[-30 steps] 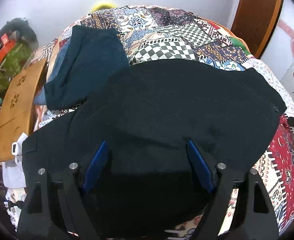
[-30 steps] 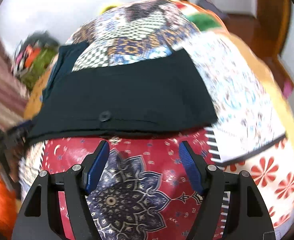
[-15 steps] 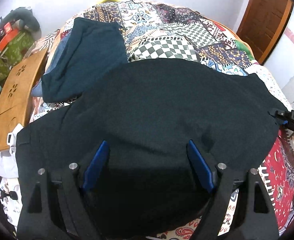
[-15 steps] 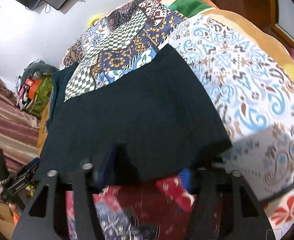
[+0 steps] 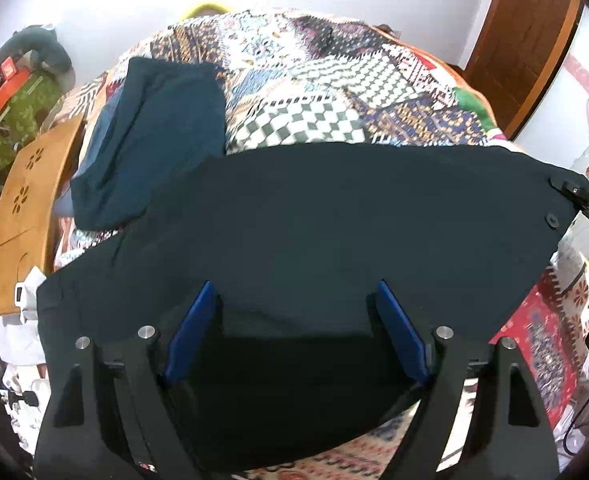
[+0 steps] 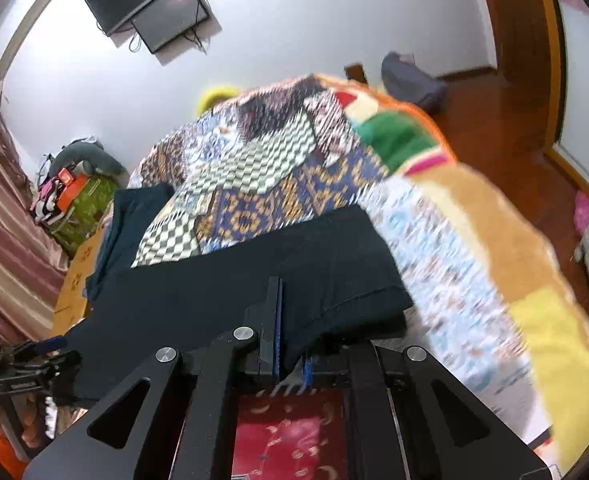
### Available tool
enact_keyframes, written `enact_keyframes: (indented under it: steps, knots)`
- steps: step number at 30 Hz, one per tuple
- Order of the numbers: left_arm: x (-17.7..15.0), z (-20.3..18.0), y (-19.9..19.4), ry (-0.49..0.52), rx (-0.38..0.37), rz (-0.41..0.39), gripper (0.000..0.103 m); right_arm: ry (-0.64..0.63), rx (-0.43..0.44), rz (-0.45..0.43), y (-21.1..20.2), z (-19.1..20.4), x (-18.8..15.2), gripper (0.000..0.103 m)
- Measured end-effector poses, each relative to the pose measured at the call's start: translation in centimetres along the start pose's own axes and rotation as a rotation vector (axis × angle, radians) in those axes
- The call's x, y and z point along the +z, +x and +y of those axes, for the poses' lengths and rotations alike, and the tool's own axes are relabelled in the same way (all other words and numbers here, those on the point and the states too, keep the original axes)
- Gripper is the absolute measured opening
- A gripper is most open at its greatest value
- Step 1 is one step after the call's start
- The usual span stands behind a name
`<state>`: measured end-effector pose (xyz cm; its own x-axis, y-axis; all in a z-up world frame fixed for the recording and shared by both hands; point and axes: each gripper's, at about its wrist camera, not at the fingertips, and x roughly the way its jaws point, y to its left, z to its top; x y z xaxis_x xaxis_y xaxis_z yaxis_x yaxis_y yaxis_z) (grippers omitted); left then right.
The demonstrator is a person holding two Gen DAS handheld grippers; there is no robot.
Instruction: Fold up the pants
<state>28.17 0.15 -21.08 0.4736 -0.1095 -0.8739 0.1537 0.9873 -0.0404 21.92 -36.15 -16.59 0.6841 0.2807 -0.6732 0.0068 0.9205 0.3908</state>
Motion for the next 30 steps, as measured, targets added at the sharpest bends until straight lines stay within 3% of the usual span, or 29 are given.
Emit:
enact_keyframes:
  steps: [8, 12, 18, 22, 30]
  knots:
    - [-0.5, -0.8, 1.3, -0.003, -0.024, 0.037, 0.082, 0.073, -0.06, -0.039, -1.9, -3.5, 1.7, 0.006]
    - [-1.3, -0.8, 2.0, 0.013, -0.035, 0.048, 0.085, 0.038, -0.059, -0.053, -2.7, -2.6, 2.5, 0.006]
    - [-1.5, 0.5, 0.3, -0.037, -0.054, 0.02, 0.085, -0.075, 0.004, -0.119, -3.3, 2.7, 4.8, 0.006]
    - [-1.9, 1.9, -1.8, -0.061, -0.021, -0.036, 0.086, -0.152, 0.073, -0.142, -2.7, 7.5, 6.5, 0.006]
    - [-3.0, 5.9, -5.3, -0.153, 0.001, -0.112, 0.087, -0.298, 0.227, -0.107, 0.8, 17.7, 6.7, 0.006]
